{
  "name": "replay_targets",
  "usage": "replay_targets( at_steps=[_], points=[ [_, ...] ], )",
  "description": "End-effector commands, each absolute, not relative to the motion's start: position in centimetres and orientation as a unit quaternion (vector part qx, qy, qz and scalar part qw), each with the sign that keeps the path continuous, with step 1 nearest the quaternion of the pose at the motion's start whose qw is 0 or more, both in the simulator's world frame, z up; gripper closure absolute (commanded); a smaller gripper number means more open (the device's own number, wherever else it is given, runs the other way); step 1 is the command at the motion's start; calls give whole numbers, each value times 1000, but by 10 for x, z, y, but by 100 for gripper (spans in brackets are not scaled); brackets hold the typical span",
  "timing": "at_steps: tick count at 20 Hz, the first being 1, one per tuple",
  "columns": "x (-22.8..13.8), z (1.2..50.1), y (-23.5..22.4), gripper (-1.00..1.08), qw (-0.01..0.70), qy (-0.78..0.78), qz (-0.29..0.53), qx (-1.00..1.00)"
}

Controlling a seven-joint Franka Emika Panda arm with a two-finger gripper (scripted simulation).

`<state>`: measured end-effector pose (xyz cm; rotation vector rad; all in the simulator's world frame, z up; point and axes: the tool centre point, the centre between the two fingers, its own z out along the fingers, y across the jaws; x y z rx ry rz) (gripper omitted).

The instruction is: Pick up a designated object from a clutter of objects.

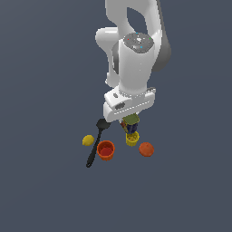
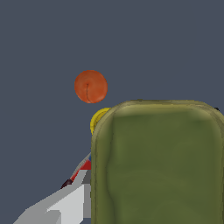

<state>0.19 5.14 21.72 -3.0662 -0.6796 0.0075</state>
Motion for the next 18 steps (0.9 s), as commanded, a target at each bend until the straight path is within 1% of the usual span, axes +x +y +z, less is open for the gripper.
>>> replay_targets(
  at_steps=[1, 10, 18],
  points=[
    [0, 245, 50, 108, 0, -216, 0, -976],
    [-9, 333, 43, 108, 0, -217, 0, -976],
    [-11, 376, 39, 108, 0, -216, 0, -976]
  ],
)
